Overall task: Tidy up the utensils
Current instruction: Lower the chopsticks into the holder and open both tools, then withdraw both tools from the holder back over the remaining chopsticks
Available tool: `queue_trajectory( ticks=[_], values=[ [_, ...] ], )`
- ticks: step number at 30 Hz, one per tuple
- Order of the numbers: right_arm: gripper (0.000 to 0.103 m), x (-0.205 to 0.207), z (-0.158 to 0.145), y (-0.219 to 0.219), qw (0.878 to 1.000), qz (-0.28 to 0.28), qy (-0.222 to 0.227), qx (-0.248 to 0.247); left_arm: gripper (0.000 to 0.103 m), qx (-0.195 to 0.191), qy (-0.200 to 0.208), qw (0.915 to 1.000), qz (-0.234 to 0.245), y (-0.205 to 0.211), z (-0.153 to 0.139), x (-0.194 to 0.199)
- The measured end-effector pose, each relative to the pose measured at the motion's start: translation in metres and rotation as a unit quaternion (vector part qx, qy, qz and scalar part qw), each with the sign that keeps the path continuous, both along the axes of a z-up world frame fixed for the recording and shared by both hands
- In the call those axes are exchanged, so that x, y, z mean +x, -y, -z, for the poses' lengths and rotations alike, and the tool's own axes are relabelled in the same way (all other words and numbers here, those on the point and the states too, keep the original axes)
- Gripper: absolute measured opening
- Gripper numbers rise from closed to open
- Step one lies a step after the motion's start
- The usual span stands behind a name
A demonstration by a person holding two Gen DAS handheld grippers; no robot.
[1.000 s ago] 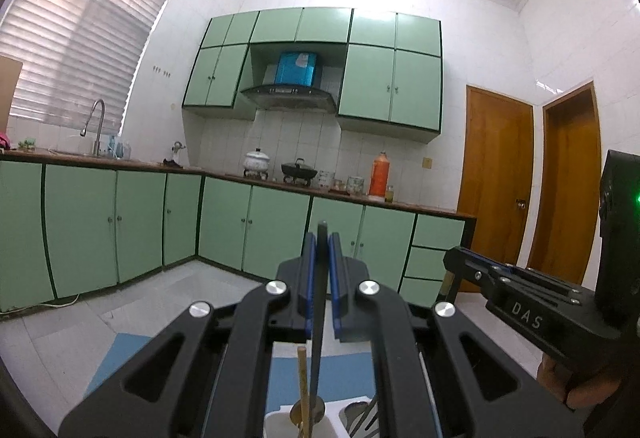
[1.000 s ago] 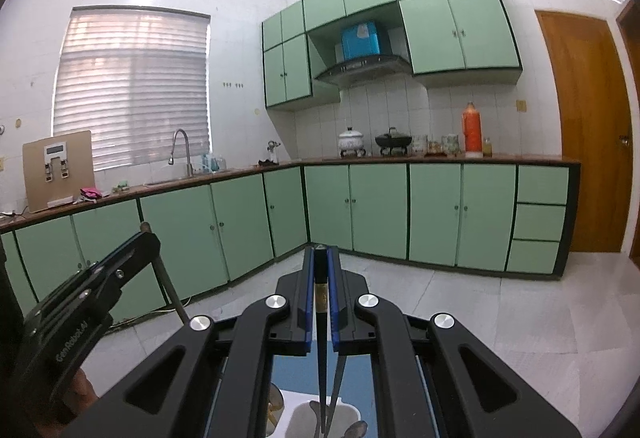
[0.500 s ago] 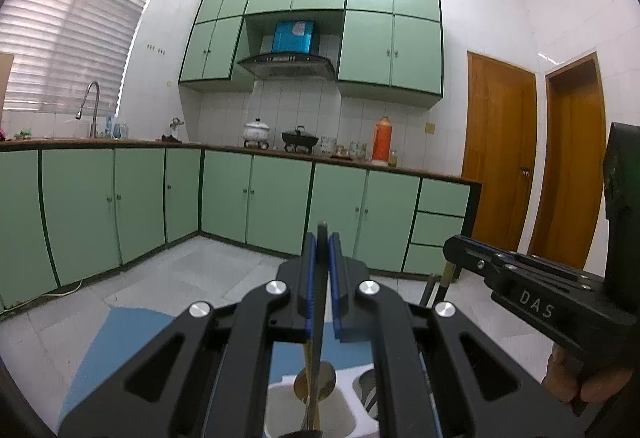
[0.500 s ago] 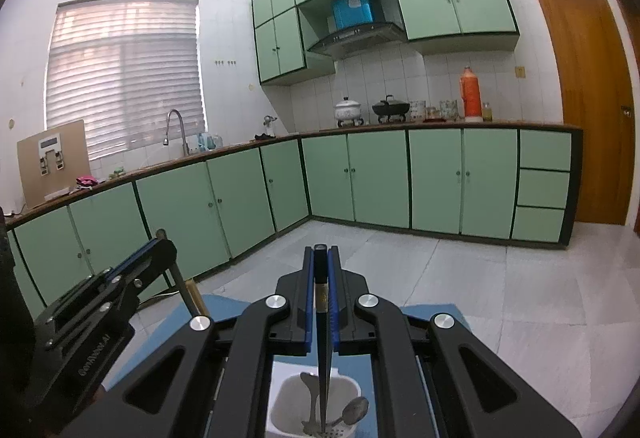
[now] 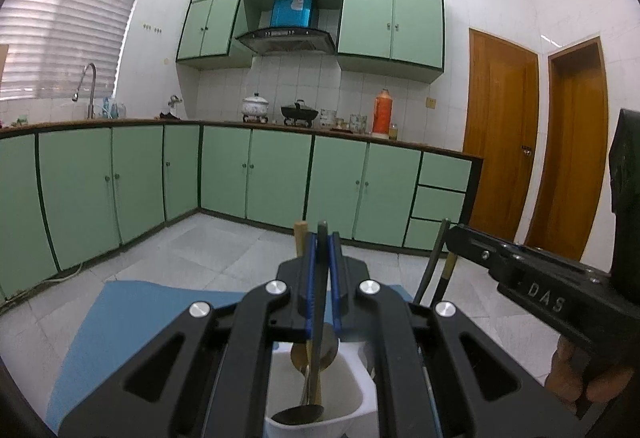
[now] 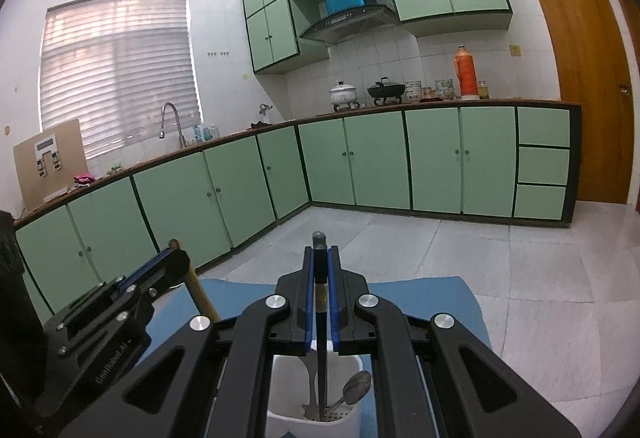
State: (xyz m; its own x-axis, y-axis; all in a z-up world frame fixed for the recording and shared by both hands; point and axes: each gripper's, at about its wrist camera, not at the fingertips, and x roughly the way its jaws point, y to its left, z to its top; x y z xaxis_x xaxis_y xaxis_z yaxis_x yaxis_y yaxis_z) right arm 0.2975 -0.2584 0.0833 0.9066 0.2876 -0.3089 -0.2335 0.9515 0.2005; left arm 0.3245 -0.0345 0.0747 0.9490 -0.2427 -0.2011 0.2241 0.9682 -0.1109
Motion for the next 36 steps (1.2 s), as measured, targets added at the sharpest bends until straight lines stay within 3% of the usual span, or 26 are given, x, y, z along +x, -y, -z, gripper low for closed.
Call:
queue_trajectory(
  ticks=[7,11,18,24,36],
  values=[
    [0.007,0.001,-0.002,0.004,1.0,0.009,-0.005,-0.003,0.007,-0.006,-0.005,1.0,0.001,-0.002,-0.002,-0.001],
    [0.013,-0.003,-0.003,0.01,1.0,0.014,-0.001,-0.002,0.027,-0.014,-0.004,0.9999,-0.005,-0.006,-0.003,-0.005],
    [0.027,-0.012,-0.004,0.018,1.0,0.017,0.006,0.005,0.043,-0.022,0.005,0.9997,-0.009,-0.014,-0.003,-0.016],
    [0.034,-0.023,0.0,0.026,1.0,0.021,0.008,0.016,0.057,-0.035,0.012,0.9991,-0.019,-0.022,-0.001,-0.03],
    [0.045,-0.069,0.026,0.033,1.0,0.018,0.012,0.004,0.071,-0.025,0.021,0.9991,-0.025,-0.034,0.02,-0.078]
  ],
)
